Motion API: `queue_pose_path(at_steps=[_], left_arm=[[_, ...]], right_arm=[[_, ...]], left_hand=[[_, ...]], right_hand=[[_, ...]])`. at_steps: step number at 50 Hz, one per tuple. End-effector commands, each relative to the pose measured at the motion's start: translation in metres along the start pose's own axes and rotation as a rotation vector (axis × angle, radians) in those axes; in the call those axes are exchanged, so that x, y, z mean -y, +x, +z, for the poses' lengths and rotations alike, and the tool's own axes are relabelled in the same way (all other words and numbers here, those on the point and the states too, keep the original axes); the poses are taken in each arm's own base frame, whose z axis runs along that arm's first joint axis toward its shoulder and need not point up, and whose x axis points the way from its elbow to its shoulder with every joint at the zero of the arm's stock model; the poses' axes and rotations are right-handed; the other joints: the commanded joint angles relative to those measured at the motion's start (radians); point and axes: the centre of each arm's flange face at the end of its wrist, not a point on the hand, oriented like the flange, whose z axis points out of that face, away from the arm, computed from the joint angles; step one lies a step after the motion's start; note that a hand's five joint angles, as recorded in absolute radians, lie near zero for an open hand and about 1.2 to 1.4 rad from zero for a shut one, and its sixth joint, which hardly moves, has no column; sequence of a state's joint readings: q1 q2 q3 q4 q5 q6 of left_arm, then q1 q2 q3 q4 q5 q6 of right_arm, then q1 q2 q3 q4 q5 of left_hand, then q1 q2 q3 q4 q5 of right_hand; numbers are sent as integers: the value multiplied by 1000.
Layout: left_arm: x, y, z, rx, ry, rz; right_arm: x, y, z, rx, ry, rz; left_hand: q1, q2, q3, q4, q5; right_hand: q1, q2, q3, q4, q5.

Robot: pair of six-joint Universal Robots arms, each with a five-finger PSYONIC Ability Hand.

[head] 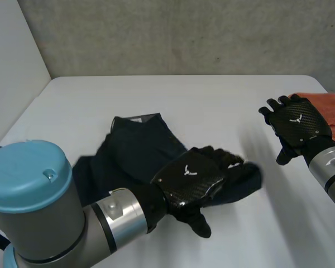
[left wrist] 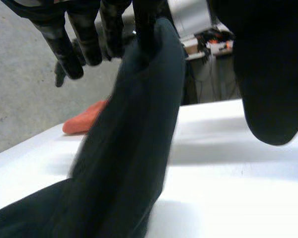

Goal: Fold the laundry.

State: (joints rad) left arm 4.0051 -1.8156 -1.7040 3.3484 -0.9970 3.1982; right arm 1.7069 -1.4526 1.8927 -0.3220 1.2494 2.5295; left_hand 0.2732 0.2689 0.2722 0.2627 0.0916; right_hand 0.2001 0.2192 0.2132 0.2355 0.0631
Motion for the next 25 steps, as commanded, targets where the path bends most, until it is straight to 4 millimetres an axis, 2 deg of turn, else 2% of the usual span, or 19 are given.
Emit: queue_pose_path(at_steps=[1,8,9,12,18,21,24,25], left_arm=[[31,-85,-11,266,83,-27],[42,-160,-47,605,120,-17],[42,-172,-54,657,116,-15],[40,-189,-66,739,88,0],[19,-192,-71,758,-51,11],[-3,-194,-71,764,-169,-9],[-17,-194,-77,800,-257,-62],[-19,-195,-79,810,-273,-73]], right_arm=[[7,2,4,14,19,-3],[19,2,1,77,-40,39],[22,-2,0,101,-46,44],[38,-24,-3,194,-33,53],[58,-58,2,314,-26,87],[63,-68,8,347,-22,104],[76,-90,17,398,8,125],[85,-104,21,430,37,126]], left_hand=[[-98,-94,-97,-87,-91],[-57,-53,-56,-46,-50],[-57,-52,-56,-46,-50],[-54,-50,-53,-43,-47],[-42,-38,-41,-32,-35],[8,12,9,18,15],[66,71,67,77,74],[67,71,68,77,74]], right_hand=[[-26,-45,-39,-61,-63],[-26,-45,-39,-61,-63],[-26,-45,-39,-61,-63],[-26,-45,-39,-61,-63],[-26,-45,-39,-61,-63],[-26,-45,-39,-61,-63],[-26,-45,-39,-61,-63],[-26,-45,-39,-61,-63]])
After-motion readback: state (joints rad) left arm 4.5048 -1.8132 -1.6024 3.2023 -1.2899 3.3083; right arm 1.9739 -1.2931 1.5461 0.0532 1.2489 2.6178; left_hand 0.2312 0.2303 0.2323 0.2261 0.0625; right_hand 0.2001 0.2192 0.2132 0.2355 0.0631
